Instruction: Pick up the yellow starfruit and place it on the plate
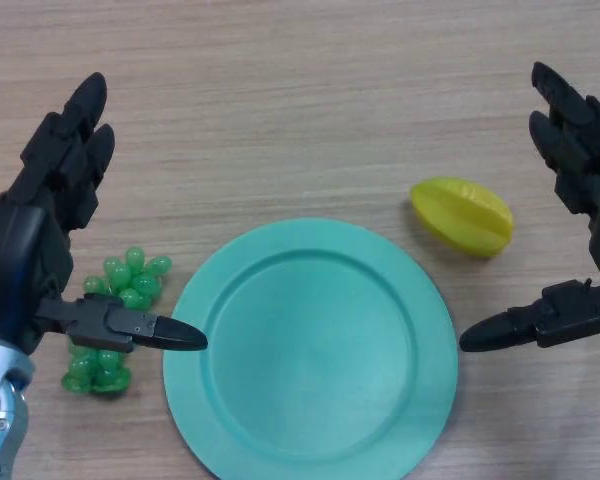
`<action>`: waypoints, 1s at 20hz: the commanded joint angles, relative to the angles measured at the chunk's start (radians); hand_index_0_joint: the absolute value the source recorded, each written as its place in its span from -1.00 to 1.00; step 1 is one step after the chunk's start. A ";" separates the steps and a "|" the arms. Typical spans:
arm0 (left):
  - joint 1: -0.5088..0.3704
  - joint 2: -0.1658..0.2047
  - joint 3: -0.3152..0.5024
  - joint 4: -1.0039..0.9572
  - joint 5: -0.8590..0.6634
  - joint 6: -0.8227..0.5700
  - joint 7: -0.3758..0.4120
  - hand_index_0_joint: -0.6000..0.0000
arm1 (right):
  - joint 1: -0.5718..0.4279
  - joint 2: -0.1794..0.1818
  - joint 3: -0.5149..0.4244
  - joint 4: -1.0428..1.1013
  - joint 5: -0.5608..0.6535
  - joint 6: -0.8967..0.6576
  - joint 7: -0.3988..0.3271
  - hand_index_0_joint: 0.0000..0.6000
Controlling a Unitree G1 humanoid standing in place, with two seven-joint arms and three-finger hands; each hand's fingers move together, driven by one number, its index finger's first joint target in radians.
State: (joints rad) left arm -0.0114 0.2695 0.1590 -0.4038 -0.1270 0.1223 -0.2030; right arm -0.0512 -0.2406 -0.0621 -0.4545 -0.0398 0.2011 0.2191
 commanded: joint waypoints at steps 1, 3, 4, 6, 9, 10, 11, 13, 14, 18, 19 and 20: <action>-0.028 0.025 0.056 -0.047 0.008 -0.115 0.004 1.00 | -0.024 -0.028 -0.042 -0.055 -0.001 -0.141 -0.038 -1.00; -0.029 0.024 0.052 -0.059 0.011 -0.099 0.002 1.00 | -0.026 -0.027 -0.037 -0.028 -0.014 -0.168 -0.042 -1.00; -0.027 0.023 0.052 -0.062 0.011 -0.099 0.004 1.00 | -0.038 -0.030 -0.035 0.006 -0.038 -0.192 -0.047 -1.00; -0.024 0.022 0.054 -0.072 0.001 -0.080 0.002 1.00 | -0.067 -0.033 -0.026 0.051 -0.079 -0.195 -0.070 -1.00; -0.022 0.023 0.061 -0.075 -0.009 -0.073 -0.006 1.00 | -0.129 -0.046 -0.013 0.154 -0.178 -0.227 -0.094 -1.00; -0.025 0.027 0.066 -0.079 -0.016 -0.060 -0.010 1.00 | -0.170 -0.055 -0.012 0.204 -0.208 -0.217 -0.093 -1.00; -0.026 0.028 0.068 -0.081 -0.020 -0.054 -0.012 1.00 | -0.185 -0.057 -0.006 0.233 -0.224 -0.224 -0.100 -1.00; -0.027 0.027 0.073 -0.075 -0.025 -0.069 -0.008 1.00 | -0.239 -0.069 -0.001 0.331 -0.275 -0.263 -0.108 -1.00; -0.030 0.028 0.071 -0.065 -0.025 -0.082 -0.004 1.00 | -0.279 -0.080 0.005 0.394 -0.322 -0.284 -0.107 -1.00; -0.042 0.035 0.081 -0.059 -0.037 -0.096 0.008 1.00 | -0.362 -0.097 0.017 0.547 -0.409 -0.350 -0.111 -1.00; -0.042 0.036 0.082 -0.060 -0.039 -0.093 0.009 1.00 | -0.376 -0.099 0.019 0.577 -0.423 -0.367 -0.121 -1.00; -0.043 0.038 0.086 -0.066 -0.044 -0.084 0.008 1.00 | -0.403 -0.100 0.025 0.644 -0.445 -0.403 -0.138 -1.00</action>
State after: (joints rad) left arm -0.0252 0.2711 0.1781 -0.4175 -0.1289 0.1334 -0.2099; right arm -0.3952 -0.3021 -0.0008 0.2463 -0.4756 -0.0897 0.1571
